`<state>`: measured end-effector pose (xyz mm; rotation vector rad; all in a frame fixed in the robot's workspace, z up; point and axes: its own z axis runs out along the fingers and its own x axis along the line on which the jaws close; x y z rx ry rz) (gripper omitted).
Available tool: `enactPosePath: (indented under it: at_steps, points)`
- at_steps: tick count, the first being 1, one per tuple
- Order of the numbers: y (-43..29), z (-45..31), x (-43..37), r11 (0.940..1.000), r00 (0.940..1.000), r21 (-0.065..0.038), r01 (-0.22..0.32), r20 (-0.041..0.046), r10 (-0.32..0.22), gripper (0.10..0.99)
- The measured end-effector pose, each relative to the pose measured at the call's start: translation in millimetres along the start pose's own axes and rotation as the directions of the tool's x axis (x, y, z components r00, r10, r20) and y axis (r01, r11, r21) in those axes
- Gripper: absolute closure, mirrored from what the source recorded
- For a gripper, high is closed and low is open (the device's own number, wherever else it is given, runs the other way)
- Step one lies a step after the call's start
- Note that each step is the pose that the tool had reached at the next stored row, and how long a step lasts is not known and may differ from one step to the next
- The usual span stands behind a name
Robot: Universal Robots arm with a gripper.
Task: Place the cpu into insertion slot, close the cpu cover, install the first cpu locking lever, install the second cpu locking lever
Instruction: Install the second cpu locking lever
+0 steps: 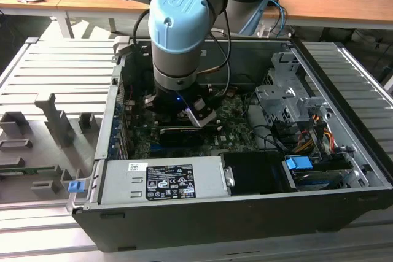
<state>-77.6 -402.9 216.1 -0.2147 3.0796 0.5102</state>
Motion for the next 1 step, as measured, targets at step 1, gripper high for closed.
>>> enactPosePath:
  at_steps: [1]
  points:
    - [2.2, -6.4, -0.3, 1.0, 1.0, 0.0, 0.0, 0.0003, 0.0, 0.98]
